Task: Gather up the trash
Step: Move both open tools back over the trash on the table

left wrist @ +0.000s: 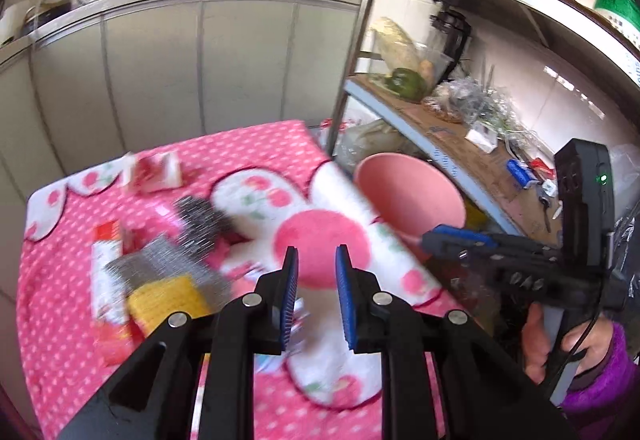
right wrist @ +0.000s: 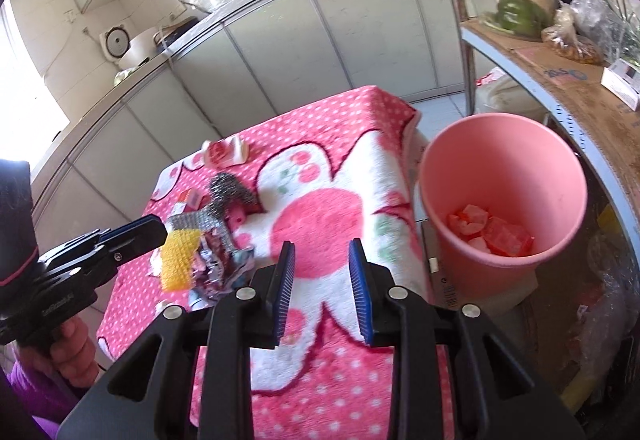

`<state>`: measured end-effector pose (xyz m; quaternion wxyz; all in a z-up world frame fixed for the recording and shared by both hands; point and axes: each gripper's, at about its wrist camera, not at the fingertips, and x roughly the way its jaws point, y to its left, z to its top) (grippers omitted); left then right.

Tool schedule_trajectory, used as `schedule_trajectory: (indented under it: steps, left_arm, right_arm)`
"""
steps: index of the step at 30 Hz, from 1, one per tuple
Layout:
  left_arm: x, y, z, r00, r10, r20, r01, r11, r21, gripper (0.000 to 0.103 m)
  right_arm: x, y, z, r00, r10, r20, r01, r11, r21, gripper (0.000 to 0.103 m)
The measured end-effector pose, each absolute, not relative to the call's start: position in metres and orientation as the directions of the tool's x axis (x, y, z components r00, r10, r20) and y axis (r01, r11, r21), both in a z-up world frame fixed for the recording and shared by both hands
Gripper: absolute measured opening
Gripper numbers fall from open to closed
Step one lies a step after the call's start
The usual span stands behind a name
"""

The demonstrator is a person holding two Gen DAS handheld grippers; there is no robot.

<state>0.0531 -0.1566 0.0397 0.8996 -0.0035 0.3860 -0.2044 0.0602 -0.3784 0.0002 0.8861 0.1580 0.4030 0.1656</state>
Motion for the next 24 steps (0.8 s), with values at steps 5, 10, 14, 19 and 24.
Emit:
schedule_trajectory:
  steps: [5,10,14,19,24]
  left_arm:
    - [0.034,-0.101,0.024,0.625,-0.298,-0.721,0.291,0.947,-0.140,0.018]
    - [0.016,-0.057,0.002,0.602,-0.251,-0.758,0.210,0.966,-0.153,0.019]
    - [0.005,-0.040,-0.015,0.567,-0.249,-0.785,0.190,0.967,-0.169,0.019]
    - [-0.001,-0.043,-0.030,0.519,-0.292,-0.803,0.221,0.954,-0.204,0.019]
    - [0.002,-0.053,-0.029,0.512,-0.336,-0.791,0.264,0.937,-0.227,0.019]
  right_arm:
    - [0.055,-0.352,0.001,0.583,0.455,-0.673,-0.216,0.885,0.412,0.037]
    - [0.053,-0.329,0.005,0.558,0.477,-0.679,-0.262,0.878,0.402,0.038]
    - [0.052,-0.313,0.007,0.550,0.475,-0.687,-0.294,0.880,0.373,0.038]
    - [0.053,-0.302,0.007,0.533,0.485,-0.693,-0.310,0.874,0.373,0.038]
    - [0.053,-0.289,0.011,0.524,0.487,-0.699,-0.337,0.872,0.355,0.038]
